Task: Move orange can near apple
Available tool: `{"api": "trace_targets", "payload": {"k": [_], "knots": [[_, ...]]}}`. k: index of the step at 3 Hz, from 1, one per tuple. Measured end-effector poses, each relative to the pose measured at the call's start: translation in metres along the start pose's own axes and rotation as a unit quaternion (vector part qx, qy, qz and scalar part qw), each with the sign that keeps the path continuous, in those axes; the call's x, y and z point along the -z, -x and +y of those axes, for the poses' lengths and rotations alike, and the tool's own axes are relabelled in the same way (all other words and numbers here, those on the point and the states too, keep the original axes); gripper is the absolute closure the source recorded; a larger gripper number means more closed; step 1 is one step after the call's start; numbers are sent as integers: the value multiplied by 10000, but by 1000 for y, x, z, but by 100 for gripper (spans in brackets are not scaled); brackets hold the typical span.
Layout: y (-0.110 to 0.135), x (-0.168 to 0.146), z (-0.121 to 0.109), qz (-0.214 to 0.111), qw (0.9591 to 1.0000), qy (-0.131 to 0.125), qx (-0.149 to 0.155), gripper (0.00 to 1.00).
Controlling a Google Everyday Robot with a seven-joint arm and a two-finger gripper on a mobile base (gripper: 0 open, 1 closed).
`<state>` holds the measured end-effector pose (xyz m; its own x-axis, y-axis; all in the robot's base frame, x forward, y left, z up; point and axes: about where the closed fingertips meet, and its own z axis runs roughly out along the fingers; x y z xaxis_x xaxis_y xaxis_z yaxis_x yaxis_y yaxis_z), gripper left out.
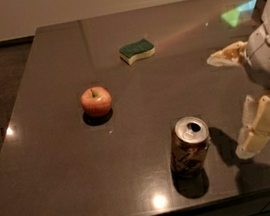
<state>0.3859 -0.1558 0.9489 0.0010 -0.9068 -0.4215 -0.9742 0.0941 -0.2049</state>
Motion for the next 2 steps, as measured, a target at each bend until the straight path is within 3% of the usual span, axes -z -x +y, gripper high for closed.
{"api": "trace_targets", "payload": {"k": [1, 2], "knots": [[17, -20, 17, -513, 9985, 111, 137, 0], [28, -38, 30, -815, 9961, 250, 229, 0]]}}
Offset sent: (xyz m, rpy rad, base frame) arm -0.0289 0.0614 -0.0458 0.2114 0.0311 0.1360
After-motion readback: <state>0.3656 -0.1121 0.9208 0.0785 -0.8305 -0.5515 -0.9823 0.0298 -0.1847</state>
